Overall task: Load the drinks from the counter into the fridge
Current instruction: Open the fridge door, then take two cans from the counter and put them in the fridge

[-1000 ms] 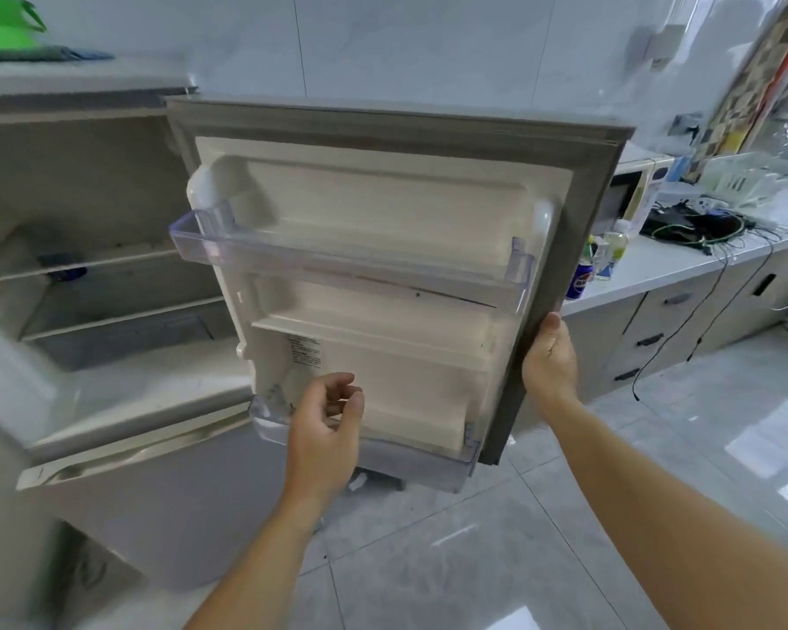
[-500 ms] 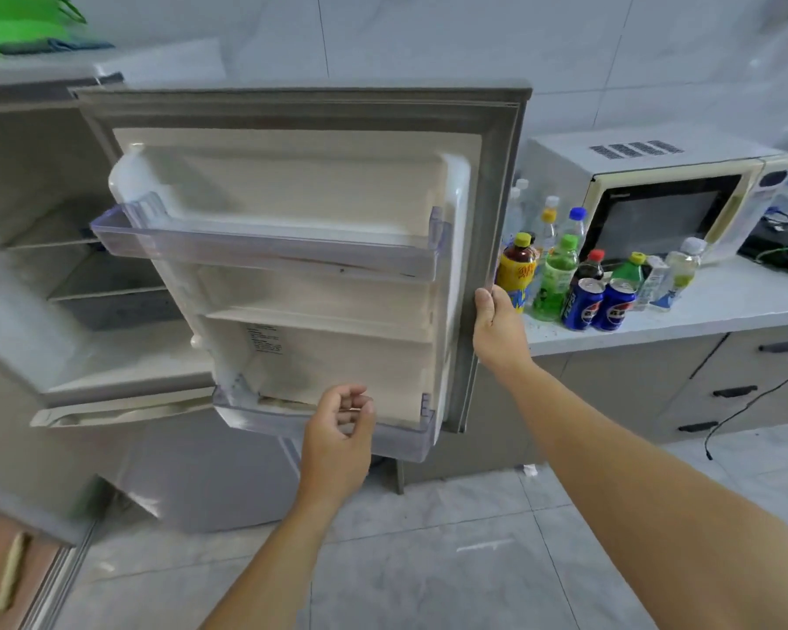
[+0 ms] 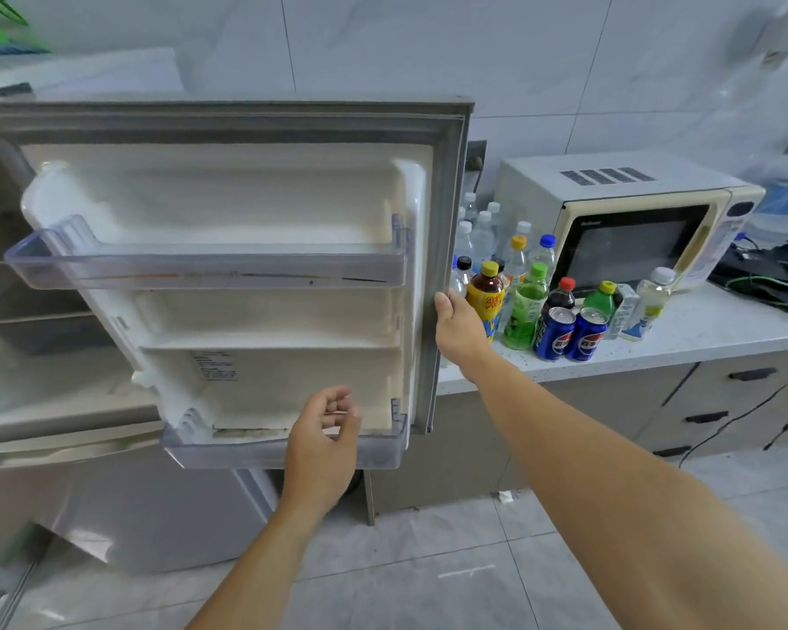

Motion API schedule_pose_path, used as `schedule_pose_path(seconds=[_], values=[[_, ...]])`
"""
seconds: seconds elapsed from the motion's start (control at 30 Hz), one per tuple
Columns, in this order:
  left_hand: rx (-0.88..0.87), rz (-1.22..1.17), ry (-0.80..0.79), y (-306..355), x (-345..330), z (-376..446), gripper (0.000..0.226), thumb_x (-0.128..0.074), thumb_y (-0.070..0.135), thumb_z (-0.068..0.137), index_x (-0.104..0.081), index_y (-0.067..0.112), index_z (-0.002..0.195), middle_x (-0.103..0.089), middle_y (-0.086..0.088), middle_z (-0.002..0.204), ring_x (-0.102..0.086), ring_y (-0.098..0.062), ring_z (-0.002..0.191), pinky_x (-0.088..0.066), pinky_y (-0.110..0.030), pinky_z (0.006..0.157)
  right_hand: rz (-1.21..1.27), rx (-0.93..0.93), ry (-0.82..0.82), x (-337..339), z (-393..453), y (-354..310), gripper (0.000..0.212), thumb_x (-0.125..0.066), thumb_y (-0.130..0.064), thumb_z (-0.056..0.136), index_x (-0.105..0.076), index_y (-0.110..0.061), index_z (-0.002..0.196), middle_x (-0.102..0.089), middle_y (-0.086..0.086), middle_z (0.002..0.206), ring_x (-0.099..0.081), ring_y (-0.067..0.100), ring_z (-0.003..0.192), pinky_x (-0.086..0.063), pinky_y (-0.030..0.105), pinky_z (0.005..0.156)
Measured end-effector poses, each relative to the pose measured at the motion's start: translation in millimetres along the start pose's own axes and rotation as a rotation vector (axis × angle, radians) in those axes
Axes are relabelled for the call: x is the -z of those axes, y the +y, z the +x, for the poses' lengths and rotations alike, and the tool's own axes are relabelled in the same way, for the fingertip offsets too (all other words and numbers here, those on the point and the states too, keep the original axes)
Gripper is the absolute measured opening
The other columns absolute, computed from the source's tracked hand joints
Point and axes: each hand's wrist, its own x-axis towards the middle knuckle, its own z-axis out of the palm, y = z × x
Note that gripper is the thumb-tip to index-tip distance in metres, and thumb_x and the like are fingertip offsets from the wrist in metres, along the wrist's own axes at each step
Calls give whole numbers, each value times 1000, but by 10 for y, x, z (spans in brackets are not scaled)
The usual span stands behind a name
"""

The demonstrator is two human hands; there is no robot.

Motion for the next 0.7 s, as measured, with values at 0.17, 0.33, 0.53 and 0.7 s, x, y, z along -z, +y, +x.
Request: schedule_pose_path(seconds=[0.17,0.33,0.53,0.7], values=[[-44,-22,-65,54,-112,244,23,-62,21,96,-60,41,108,-65,12,102,-59,4,90,-47,-5,71,-21,35,20,26,44,65,30,-36,-38,106,-48,-29,80,-50,-8,69,-45,9,63,-34,30,60],[-76,-55,-148,48,-314,370,27,-62,14,95,-60,39,106,-66,11,102,-60,4,89,-47,-5,73,18,-20,47,101,12,91,24,-48,-44,101,-64,-28,110,-59,-18,83,-55,-1,76,-38,18,62],[-107,-117,-242,-156,-571,267,25,-63,12,94,-63,34,107,-67,18,94,-62,-2,88,-48,-8,72,21,-104,109,279,-224,385,27,-58,-37,97,-66,-21,118,-70,-7,97,-66,10,89,-53,26,72],[-98,-146,-321,-357,-891,160,29,-64,11,94,-64,37,105,-68,15,94,-63,-7,83,-53,-19,73,21,-214,232,545,-638,946,15,-61,-34,94,-70,-28,105,-70,-11,89,-64,5,81,-50,22,67]])
